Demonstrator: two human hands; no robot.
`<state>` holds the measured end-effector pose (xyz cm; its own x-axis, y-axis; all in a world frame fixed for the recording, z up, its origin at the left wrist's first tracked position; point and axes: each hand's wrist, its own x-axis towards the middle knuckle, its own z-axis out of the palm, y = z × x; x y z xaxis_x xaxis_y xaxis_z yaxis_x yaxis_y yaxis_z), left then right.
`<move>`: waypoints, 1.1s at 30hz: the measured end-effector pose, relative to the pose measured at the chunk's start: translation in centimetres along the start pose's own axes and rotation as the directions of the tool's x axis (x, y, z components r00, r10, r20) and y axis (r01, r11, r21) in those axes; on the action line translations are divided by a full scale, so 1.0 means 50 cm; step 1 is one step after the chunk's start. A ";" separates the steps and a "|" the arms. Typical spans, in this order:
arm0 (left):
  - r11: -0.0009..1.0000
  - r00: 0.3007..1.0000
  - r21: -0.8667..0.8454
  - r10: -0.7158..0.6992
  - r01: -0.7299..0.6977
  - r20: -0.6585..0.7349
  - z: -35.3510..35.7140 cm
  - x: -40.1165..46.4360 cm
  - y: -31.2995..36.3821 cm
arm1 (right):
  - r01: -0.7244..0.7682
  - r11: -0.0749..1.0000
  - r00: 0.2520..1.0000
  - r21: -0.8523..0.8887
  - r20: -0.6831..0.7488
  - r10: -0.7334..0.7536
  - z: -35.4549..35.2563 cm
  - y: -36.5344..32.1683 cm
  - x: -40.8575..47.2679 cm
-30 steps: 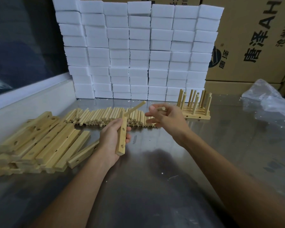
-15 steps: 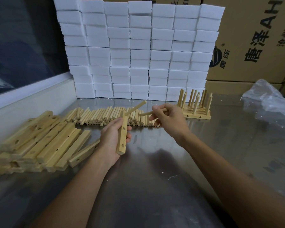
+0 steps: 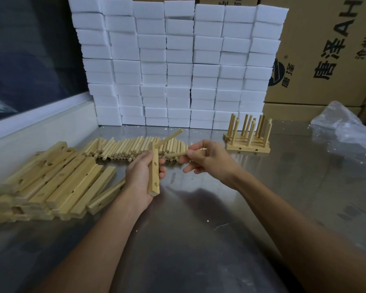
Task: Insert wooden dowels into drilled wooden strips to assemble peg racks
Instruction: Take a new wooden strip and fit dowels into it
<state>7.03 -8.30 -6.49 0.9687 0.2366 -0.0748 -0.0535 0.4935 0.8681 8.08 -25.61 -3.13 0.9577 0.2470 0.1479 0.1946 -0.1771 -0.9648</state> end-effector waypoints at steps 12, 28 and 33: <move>0.997 0.999 -0.069 -0.019 0.017 -0.028 -0.006 0.009 0.000 | -0.026 0.999 1.000 0.019 0.004 0.026 -0.013 0.001 0.002; 0.999 0.994 -0.039 -0.033 0.038 0.103 -0.005 -0.009 0.003 | -0.031 0.953 0.982 -0.302 0.168 0.086 0.027 -0.012 -0.007; 0.998 0.993 -0.052 -0.026 0.032 0.113 -0.001 -0.010 0.004 | 0.181 0.881 0.983 -0.436 0.103 -0.151 0.053 -0.010 -0.005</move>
<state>6.51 -8.29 -6.32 0.9909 0.1280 -0.0414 -0.0351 0.5433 0.8388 7.18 -23.04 -3.26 0.8902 0.3681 0.2685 0.4377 -0.5269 -0.7286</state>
